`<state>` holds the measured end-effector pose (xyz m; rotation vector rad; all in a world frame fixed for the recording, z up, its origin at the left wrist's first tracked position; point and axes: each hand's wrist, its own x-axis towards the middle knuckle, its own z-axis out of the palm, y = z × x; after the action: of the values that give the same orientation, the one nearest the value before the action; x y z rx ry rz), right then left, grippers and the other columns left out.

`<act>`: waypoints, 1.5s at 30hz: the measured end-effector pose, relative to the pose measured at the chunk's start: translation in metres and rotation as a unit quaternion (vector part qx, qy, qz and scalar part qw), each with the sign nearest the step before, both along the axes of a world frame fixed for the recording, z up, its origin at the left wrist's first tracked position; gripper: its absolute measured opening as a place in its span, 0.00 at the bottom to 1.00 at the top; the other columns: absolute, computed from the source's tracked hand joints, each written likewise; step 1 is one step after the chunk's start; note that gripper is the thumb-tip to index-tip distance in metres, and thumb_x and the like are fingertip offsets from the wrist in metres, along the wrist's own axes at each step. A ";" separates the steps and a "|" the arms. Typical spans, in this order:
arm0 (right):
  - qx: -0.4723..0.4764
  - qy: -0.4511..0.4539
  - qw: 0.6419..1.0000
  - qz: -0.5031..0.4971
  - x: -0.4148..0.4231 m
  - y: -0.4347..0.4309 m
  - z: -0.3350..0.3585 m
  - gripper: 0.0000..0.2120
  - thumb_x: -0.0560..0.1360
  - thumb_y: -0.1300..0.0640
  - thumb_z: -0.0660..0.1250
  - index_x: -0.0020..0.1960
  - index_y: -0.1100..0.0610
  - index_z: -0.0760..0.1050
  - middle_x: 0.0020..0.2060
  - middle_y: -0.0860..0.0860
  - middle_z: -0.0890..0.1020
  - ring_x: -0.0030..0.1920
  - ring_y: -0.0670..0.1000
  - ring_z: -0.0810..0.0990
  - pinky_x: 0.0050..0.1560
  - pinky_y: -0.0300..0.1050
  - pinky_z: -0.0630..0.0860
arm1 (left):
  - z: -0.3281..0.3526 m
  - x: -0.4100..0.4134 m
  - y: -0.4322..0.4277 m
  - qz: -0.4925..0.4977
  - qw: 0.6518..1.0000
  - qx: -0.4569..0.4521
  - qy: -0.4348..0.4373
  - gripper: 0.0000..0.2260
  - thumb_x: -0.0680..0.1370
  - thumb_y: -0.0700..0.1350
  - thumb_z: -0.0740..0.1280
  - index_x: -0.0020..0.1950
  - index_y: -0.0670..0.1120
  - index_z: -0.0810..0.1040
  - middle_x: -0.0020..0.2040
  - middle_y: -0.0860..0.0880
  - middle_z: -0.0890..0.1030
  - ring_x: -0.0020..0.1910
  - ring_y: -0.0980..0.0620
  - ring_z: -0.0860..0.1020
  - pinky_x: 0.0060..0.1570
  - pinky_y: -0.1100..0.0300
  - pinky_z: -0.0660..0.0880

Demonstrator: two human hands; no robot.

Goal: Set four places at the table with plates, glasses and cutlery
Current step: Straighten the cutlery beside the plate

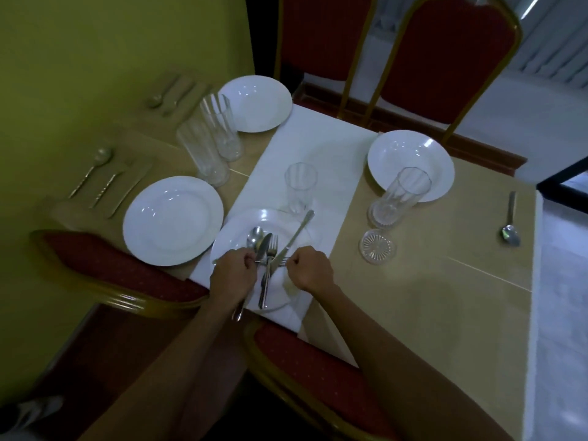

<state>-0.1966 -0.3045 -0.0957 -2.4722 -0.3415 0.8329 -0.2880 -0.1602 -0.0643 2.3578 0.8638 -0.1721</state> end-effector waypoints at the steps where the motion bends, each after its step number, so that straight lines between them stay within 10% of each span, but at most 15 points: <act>1: -0.010 -0.001 1.000 -0.008 0.001 0.003 -0.001 0.11 0.77 0.53 0.61 0.40 0.57 0.73 0.38 0.54 0.80 0.39 0.55 0.81 0.34 0.43 0.71 | 0.000 0.000 0.004 -0.008 1.000 0.027 0.011 0.09 0.78 0.42 0.64 0.53 0.48 0.83 0.50 0.48 0.82 0.49 0.47 0.80 0.44 0.55 0.75; 25: 0.117 -0.034 0.990 0.067 -0.031 0.051 0.062 0.13 0.77 0.57 0.64 0.60 0.56 0.75 0.48 0.57 0.84 0.49 0.58 0.84 0.49 0.51 0.80 | 0.059 0.019 0.048 -0.211 0.913 0.331 0.114 0.05 0.76 0.44 0.69 0.47 0.50 0.85 0.43 0.51 0.82 0.39 0.50 0.82 0.37 0.59 0.77; 40: 0.044 -0.061 0.988 -0.135 -0.019 -0.160 0.063 0.09 0.78 0.46 0.68 0.51 0.48 0.84 0.41 0.48 0.86 0.41 0.48 0.82 0.45 0.45 0.77 | 0.060 0.076 -0.140 -0.383 0.899 0.210 -0.028 0.08 0.77 0.44 0.65 0.52 0.50 0.82 0.48 0.50 0.80 0.47 0.48 0.81 0.41 0.56 0.74; 45: 0.056 -0.062 0.967 -0.239 -0.014 -0.241 0.056 0.08 0.77 0.47 0.71 0.50 0.49 0.86 0.38 0.50 0.85 0.39 0.49 0.81 0.40 0.40 0.71 | 0.051 0.086 -0.215 -0.372 0.920 0.083 -0.086 0.22 0.77 0.47 0.64 0.71 0.52 0.70 0.57 0.50 0.81 0.53 0.46 0.80 0.48 0.52 0.76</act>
<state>-0.2103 -0.5458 -0.0397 -2.3570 0.1626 0.4440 -0.2019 -0.3750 -0.0133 2.7021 -0.1447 -0.1954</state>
